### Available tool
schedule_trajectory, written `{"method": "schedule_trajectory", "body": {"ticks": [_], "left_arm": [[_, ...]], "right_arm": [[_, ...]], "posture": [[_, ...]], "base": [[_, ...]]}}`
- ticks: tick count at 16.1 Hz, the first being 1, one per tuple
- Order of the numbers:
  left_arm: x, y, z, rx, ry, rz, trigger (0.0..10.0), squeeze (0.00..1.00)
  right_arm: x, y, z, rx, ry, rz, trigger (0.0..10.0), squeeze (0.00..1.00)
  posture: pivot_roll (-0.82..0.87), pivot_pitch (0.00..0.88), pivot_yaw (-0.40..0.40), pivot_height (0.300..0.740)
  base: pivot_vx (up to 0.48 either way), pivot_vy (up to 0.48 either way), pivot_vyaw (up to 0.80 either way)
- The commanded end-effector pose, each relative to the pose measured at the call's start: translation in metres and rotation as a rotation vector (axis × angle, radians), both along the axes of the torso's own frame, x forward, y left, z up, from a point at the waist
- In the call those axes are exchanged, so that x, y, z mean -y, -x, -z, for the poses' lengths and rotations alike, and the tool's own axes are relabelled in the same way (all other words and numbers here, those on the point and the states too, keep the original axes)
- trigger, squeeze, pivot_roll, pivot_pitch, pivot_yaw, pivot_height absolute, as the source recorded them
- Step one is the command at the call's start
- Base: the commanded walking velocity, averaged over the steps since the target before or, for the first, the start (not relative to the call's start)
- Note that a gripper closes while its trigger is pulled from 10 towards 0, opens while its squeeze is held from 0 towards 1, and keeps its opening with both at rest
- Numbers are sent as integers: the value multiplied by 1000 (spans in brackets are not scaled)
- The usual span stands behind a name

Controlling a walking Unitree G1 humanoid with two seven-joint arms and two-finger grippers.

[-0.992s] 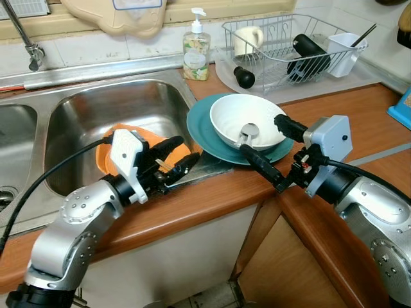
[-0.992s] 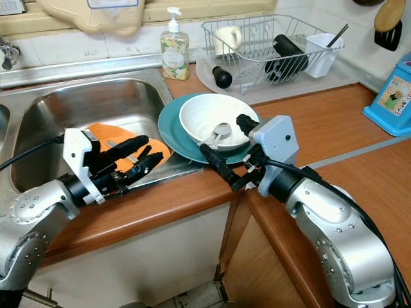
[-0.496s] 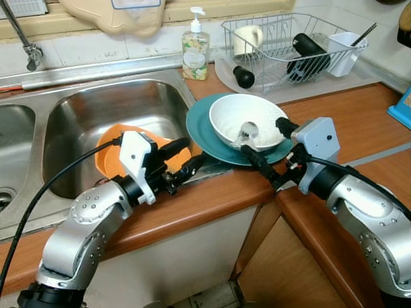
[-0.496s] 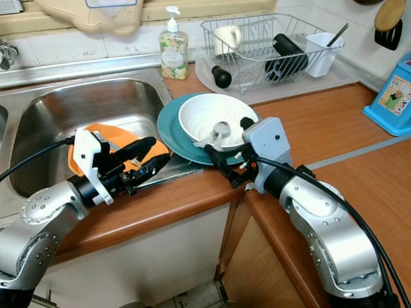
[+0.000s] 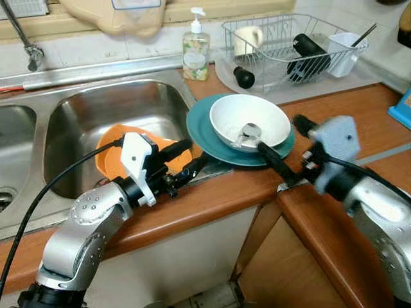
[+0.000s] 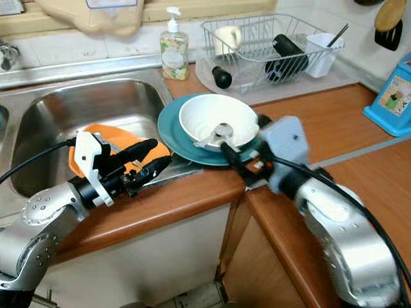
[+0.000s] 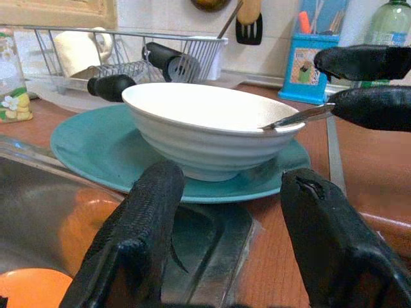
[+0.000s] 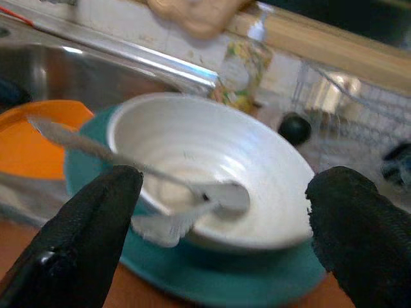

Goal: Kitchen organization

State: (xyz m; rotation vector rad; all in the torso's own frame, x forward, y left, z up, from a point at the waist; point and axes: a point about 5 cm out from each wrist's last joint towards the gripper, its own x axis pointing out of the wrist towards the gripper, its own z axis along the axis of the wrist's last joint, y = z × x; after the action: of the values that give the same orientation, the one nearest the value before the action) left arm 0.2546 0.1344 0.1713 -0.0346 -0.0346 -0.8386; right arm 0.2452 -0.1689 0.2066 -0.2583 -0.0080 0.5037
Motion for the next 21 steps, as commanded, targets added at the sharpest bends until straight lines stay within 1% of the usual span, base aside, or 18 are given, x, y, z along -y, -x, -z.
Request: {"method": "schedule_trajectory", "body": {"ticks": [1, 3, 4, 5, 6, 7, 8, 10, 13, 16, 21], "left_arm": [[2, 0, 1, -10, -10, 14, 10000, 0], [3, 0, 2, -11, -10, 20, 10000, 0], [5, 0, 1, -9, -8, 26, 10000, 0], [6, -1, 0, -7, -7, 30, 10000, 0], [6, -1, 0, -6, -7, 32, 10000, 0], [6, 0, 0, -5, -9, 34, 10000, 0], [6, 0, 0, -4, -13, 34, 10000, 0], [6, 0, -1, -1, -13, 31, 10000, 0], [7, 0, -2, -1, -10, 35, 10000, 0], [9, 1, -2, -4, -9, 51, 10000, 0], [12, 4, -2, -10, -6, 82, 10000, 0]], "right_arm": [[3, 2, -5, 16, -5, 15, 10000, 0], [4, 1, -3, 5, -29, 20, 10000, 0], [0, 0, -2, -4, -62, 6, 8510, 0], [-4, 0, -2, -10, -96, -11, 2980, 0], [-8, 0, -1, -16, -118, -25, 2549, 0], [-11, -1, 2, -28, -133, -28, 980, 0], [-13, -3, 6, -57, -155, -12, 0, 0], [-14, -5, 16, -119, -210, 36, 0, 0], [-17, -5, 17, -121, -282, 39, 0, 0], [-19, -4, 17, -123, -304, 58, 0, 0], [-17, -4, 21, -142, -313, 84, 0, 0]], "posture": [[-172, 0, 42, 740], [-172, 0, 42, 740], [-169, 0, 41, 740], [-167, 0, 40, 740], [-162, 0, 37, 740], [-158, 0, 35, 740], [-154, 0, 34, 740], [-148, 0, 31, 740], [-147, 0, 35, 740], [-147, 0, 39, 740], [-145, 0, 34, 740]], "base": [[0, 0, 0], [0, 0, 0], [0, 0, 0], [0, 0, 0], [0, 0, 0], [0, 0, 0], [0, 0, 0], [0, 0, 0], [0, 0, 0], [0, 0, 0], [0, 0, 0]]}}
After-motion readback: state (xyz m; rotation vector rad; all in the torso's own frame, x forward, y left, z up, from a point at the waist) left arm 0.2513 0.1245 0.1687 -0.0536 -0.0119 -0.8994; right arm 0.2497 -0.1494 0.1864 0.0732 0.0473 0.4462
